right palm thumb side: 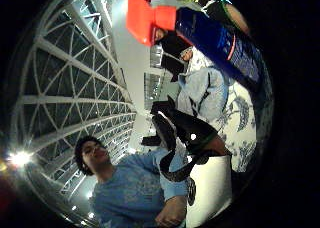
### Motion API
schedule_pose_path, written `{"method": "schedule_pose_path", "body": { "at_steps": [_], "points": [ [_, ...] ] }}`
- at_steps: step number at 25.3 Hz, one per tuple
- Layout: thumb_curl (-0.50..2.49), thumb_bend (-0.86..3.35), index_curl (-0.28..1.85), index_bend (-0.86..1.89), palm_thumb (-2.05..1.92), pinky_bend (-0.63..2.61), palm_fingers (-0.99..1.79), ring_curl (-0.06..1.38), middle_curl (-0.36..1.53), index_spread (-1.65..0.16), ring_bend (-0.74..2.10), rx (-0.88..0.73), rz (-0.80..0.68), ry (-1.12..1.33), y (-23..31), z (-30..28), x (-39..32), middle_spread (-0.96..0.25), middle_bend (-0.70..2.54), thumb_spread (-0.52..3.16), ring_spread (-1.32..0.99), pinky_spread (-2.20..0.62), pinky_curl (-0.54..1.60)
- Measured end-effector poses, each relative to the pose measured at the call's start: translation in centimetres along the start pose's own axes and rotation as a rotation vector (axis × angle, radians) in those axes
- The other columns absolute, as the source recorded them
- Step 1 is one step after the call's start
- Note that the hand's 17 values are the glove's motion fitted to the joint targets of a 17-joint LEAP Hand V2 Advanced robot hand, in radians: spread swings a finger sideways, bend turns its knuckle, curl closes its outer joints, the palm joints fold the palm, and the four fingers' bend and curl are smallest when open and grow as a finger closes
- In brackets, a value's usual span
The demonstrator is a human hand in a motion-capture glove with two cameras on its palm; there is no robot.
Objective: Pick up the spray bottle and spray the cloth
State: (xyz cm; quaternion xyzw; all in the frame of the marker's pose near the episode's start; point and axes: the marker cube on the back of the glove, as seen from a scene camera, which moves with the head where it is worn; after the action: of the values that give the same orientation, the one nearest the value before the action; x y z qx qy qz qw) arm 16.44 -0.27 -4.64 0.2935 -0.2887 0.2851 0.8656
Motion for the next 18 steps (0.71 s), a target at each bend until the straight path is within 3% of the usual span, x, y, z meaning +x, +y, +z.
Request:
{"method": "schedule_pose_path", "body": {
  "at_steps": [12, 18],
  "points": [
    [0.28, -0.04, 0.21, 0.05, 0.53, 0.34, 0.48, 0.34, 0.37, -0.38, 0.35, 0.021, 0.021, 0.089, -7.3, 4.1, 2.2, -0.03, 0.27, 0.99, 0.02, 0.24, 0.35],
    [0.29, -0.02, 0.2, 0.06, 0.54, 0.31, 0.54, 0.34, 0.39, -0.34, 0.39, 0.061, 0.012, 0.156, -8.5, 5.4, 2.0, -0.03, 0.33, 0.96, 0.03, 0.27, 0.34]
  ]
}}
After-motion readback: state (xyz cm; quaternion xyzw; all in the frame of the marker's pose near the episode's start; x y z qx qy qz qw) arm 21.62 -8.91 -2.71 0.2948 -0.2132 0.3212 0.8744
